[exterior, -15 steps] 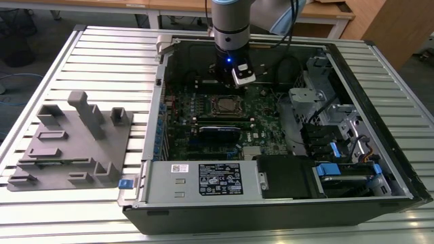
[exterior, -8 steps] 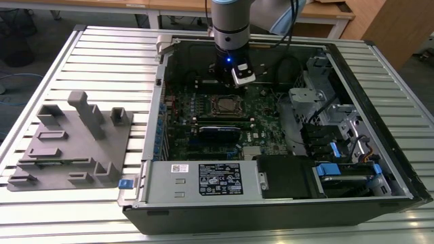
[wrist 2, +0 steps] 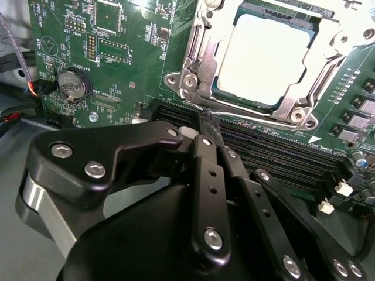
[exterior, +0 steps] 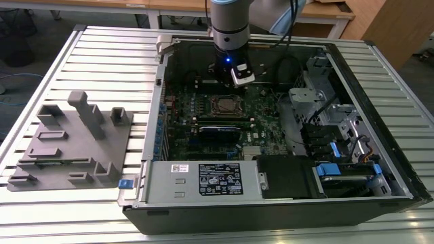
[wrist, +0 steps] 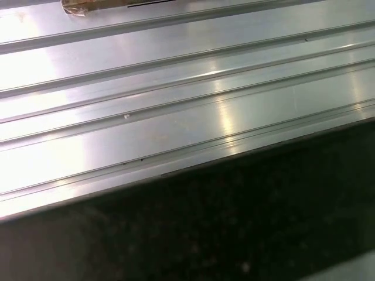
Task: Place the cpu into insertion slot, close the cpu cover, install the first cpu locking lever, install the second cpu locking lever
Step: 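Install the first cpu locking lever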
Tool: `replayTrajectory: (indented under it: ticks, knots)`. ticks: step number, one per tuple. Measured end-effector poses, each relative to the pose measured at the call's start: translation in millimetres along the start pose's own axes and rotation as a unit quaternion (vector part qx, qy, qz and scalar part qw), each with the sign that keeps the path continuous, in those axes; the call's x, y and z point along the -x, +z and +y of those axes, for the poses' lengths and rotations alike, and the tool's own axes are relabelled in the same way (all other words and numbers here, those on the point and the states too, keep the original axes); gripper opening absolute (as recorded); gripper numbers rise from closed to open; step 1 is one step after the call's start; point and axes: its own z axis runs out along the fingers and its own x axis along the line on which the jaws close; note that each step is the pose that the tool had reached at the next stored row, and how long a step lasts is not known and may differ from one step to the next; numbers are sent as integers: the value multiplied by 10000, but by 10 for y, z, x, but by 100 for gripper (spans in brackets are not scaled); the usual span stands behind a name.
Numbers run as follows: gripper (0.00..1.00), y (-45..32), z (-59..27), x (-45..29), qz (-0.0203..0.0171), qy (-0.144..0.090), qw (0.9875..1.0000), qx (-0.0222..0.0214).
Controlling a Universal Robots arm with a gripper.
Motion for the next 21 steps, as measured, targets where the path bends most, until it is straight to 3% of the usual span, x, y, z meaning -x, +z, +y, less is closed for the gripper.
replayTrajectory:
  ticks: [21]
  knots:
    - [11, -33, -4, -17, -34, 3, 10000, 33]
